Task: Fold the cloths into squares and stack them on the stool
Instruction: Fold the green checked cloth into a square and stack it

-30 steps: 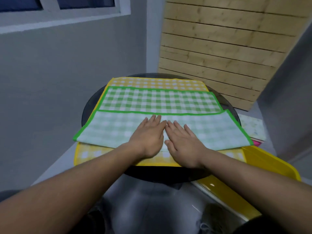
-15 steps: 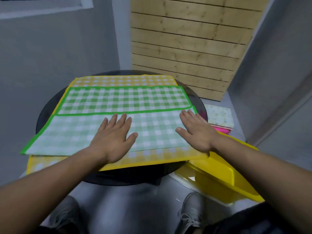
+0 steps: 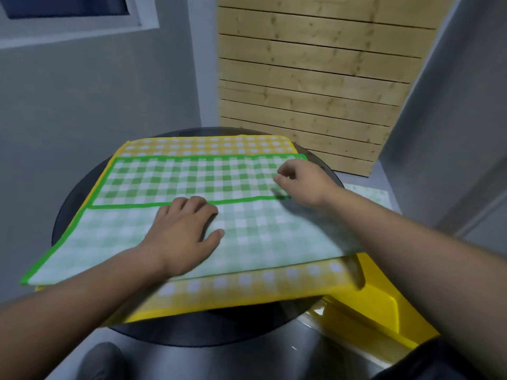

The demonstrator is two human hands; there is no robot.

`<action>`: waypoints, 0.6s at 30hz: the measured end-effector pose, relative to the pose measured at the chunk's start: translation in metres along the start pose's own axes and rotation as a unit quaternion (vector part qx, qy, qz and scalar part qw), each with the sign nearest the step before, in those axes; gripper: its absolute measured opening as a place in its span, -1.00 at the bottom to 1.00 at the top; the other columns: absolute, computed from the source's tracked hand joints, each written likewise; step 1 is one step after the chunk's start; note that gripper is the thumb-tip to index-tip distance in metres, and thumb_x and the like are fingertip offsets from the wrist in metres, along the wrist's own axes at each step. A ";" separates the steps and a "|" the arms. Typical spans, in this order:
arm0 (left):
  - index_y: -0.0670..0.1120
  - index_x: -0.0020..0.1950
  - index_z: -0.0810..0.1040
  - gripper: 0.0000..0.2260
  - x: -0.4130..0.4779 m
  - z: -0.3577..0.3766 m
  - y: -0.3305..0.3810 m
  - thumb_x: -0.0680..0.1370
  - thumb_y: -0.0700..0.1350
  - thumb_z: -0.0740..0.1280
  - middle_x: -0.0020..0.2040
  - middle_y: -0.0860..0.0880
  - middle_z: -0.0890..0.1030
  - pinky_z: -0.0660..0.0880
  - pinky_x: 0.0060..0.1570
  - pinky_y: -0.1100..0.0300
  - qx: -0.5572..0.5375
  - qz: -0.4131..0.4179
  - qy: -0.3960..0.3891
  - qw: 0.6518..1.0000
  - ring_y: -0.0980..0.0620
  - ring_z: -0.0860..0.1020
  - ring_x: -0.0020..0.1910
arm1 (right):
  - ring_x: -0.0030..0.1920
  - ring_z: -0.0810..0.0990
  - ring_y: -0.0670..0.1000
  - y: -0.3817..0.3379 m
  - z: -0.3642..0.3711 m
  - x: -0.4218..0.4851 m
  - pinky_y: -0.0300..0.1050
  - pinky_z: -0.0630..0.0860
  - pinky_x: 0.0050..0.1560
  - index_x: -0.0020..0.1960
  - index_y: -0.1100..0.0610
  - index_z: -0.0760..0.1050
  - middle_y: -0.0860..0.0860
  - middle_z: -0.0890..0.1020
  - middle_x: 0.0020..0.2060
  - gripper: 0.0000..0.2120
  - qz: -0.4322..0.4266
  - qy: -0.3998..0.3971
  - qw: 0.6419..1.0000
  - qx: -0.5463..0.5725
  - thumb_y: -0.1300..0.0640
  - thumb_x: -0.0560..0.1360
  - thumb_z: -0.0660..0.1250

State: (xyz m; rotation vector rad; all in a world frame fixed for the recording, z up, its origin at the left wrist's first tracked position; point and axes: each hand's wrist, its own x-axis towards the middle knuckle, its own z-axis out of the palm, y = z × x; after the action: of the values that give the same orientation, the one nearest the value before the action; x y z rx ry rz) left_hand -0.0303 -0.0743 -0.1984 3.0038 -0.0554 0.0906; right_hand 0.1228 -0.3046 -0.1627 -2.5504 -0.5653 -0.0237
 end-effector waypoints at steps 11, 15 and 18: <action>0.16 0.35 0.32 -0.57 0.004 0.018 -0.009 0.55 0.31 0.05 0.34 0.12 0.34 0.22 0.28 0.05 -0.014 -0.004 0.055 0.998 0.03 0.28 0.33 | -0.16 0.55 -0.01 -0.022 0.058 0.145 -0.11 0.52 -0.04 -0.05 0.06 0.59 -0.01 0.62 -0.15 -0.64 -0.031 -0.054 0.996 0.056 -0.10 0.29 0.60; 0.16 0.35 0.34 -0.55 0.005 0.019 -0.010 0.54 0.31 0.06 0.33 0.12 0.35 0.24 0.26 0.05 -0.018 0.000 0.064 0.998 0.03 0.29 0.33 | -0.27 0.49 -0.05 -0.020 0.059 0.166 -0.19 0.40 -0.16 -0.06 0.02 0.57 -0.07 0.51 -0.27 -0.60 -0.032 -0.086 0.995 0.034 -0.14 0.24 0.61; 0.16 0.34 0.36 -0.55 0.005 0.019 -0.011 0.53 0.32 0.07 0.33 0.11 0.37 0.25 0.25 0.04 -0.023 0.000 0.070 0.997 0.02 0.30 0.33 | -0.35 0.47 -0.08 -0.024 0.056 0.174 -0.19 0.41 -0.23 -0.08 0.07 0.61 -0.07 0.51 -0.34 -0.68 -0.037 -0.104 0.993 0.038 -0.06 0.30 0.61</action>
State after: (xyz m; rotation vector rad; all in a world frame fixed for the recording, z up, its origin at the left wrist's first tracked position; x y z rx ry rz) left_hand -0.0236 -0.0666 -0.2183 2.9421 -0.0430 0.2963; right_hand 0.2670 -0.1909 -0.1777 -2.4725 -0.7254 0.2351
